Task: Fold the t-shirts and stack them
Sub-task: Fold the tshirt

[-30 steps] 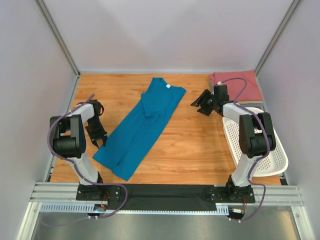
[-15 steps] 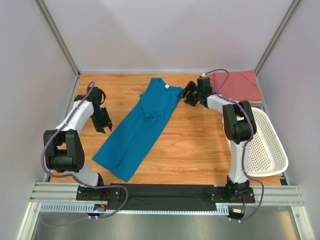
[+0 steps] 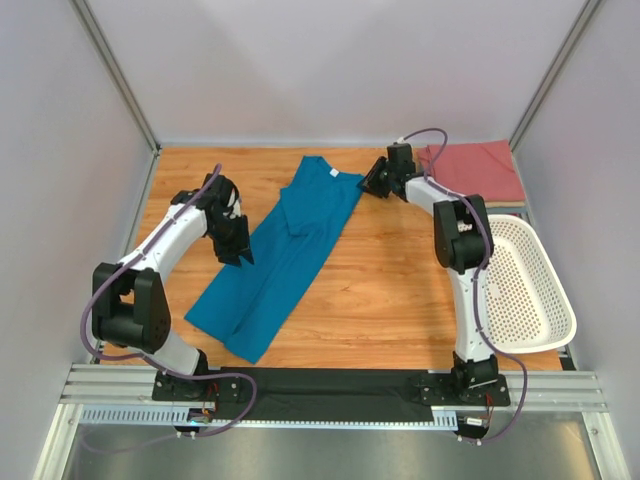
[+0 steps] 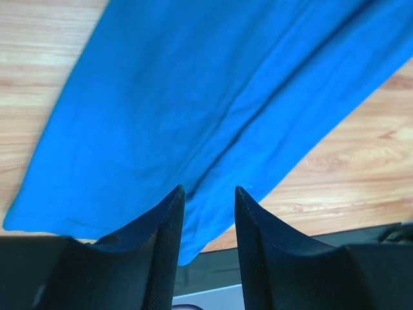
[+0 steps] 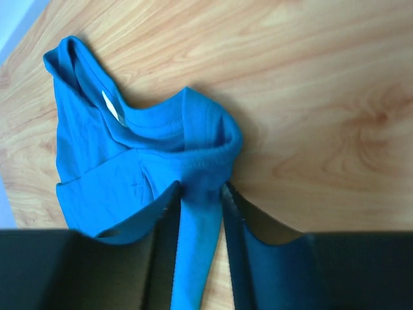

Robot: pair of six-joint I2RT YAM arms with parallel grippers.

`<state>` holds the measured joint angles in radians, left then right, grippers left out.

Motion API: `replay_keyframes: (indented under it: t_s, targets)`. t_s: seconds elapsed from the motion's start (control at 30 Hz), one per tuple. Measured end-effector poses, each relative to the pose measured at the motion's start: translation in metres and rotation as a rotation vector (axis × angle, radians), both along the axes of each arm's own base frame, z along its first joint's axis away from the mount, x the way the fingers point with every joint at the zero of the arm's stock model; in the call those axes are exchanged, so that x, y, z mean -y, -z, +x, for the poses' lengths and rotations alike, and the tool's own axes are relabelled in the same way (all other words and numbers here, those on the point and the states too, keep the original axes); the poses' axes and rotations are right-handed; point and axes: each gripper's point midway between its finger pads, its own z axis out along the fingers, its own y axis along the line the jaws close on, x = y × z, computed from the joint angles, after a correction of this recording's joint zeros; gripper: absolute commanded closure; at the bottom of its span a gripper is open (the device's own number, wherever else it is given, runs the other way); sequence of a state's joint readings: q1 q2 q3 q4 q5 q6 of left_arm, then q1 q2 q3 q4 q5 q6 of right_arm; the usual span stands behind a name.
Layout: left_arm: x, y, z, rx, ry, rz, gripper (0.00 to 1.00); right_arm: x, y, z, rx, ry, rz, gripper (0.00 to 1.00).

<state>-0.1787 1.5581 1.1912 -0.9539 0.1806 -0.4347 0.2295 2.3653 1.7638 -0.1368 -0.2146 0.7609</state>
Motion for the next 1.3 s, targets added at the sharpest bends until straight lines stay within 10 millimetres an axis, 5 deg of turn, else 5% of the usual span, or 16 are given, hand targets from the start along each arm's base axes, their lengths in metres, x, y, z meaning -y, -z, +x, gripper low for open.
replay_keyframes:
  t_s: [0.13,0.33,0.4,0.5,0.67,0.8,0.93,1.1,1.2,1.3]
  targets:
    - [0.014,-0.006,-0.002,0.029,0.045,-0.029,0.56,0.006,0.006,0.013,0.001,-0.003,-0.023,0.98]
    - [0.029,-0.001,-0.009,0.037,0.097,-0.053,0.56,0.03,0.004,0.047,0.039,0.008,-0.061,0.99]
    - [0.04,0.003,-0.017,0.032,0.136,-0.067,0.56,0.039,0.002,0.064,0.073,0.005,-0.065,0.94]
    - [0.062,0.007,-0.031,0.021,0.211,-0.093,0.57,0.048,-0.001,0.079,0.099,-0.005,-0.066,0.64]
    - [0.077,0.005,-0.041,0.027,0.265,-0.098,0.56,0.059,-0.01,0.065,0.076,-0.011,-0.07,0.49]
    - [0.065,-0.01,-0.024,0.068,0.218,-0.066,0.56,0.06,-0.029,0.003,-0.037,0.004,-0.053,0.47]
    - [0.04,-0.034,0.014,0.153,0.103,-0.077,0.57,0.04,-0.067,-0.084,-0.105,0.029,-0.029,0.47]
    - [-0.005,-0.035,0.033,0.166,-0.042,-0.064,0.57,-0.052,-0.086,-0.198,-0.162,-0.07,-0.01,0.47]
    - [-0.025,-0.032,0.035,0.162,-0.094,-0.023,0.57,-0.109,-0.066,-0.283,-0.26,-0.163,-0.034,0.48]
    - [-0.048,-0.029,0.036,0.157,-0.137,0.042,0.57,-0.137,-0.046,-0.344,-0.345,-0.196,-0.072,0.49]
